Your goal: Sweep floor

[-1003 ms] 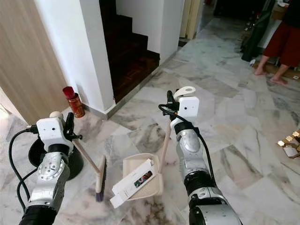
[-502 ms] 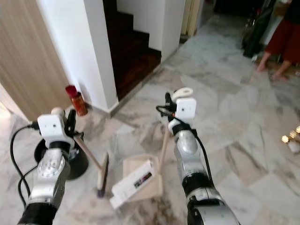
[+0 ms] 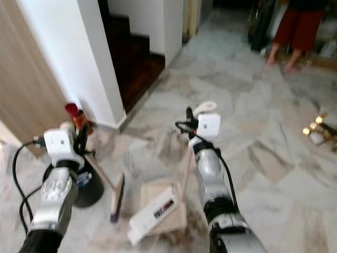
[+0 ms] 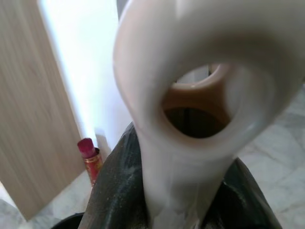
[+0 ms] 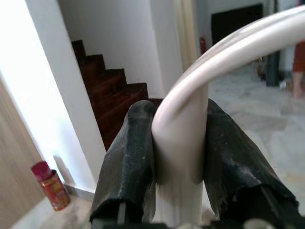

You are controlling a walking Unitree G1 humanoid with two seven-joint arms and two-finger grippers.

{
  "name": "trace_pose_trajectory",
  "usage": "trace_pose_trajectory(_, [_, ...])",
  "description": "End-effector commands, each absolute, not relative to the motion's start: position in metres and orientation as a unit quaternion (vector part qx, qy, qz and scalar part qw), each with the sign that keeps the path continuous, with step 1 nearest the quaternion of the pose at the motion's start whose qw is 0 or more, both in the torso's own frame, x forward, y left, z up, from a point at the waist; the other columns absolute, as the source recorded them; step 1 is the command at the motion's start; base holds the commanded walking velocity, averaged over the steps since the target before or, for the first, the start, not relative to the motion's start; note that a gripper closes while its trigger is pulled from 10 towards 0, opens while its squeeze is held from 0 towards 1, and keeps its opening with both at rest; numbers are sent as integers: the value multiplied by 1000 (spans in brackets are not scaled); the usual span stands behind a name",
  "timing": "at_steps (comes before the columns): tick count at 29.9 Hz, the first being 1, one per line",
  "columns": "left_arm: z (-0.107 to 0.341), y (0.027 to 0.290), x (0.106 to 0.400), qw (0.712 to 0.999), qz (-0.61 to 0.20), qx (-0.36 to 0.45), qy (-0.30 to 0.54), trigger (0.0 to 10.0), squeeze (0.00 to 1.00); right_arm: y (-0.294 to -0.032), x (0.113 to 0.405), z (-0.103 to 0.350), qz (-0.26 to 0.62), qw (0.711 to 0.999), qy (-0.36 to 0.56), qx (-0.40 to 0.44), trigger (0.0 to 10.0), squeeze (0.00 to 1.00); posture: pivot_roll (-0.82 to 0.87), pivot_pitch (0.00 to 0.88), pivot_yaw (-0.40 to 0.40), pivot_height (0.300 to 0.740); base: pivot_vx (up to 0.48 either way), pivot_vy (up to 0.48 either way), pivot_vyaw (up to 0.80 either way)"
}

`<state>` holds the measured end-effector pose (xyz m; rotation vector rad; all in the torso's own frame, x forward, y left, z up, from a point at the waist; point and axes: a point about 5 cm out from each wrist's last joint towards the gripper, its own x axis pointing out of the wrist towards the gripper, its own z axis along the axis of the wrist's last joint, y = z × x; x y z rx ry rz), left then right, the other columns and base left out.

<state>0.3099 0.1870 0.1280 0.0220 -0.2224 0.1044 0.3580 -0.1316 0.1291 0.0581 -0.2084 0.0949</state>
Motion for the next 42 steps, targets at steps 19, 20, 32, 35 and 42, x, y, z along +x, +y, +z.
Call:
trace_pose_trajectory(19, [138,185,309,991,40,18,-128,10000,0,-132,361,142,41,990,-134,36,10000,0,45,0,92,740,0,302,0])
trace_pose_trajectory(20, [139,185,309,991,41,19,-129,10000,0,-132,361,142,40,990,-134,35,10000,0,45,0,92,740,0,0,0])
trace_pose_trajectory(32, [140,184,309,990,40,21,-131,10000,0,-131,361,142,43,990,-133,34,10000,0,51,0,92,740,0,0,778])
trace_pose_trajectory(35, [140,185,308,990,39,21,-131,10000,0,-130,361,141,42,990,-133,34,10000,0,54,0,94,740,0,0,800])
trace_pose_trajectory(42, [140,183,308,990,33,20,-132,10000,0,-131,360,140,41,990,-130,35,10000,0,56,0,95,740,0,0,800])
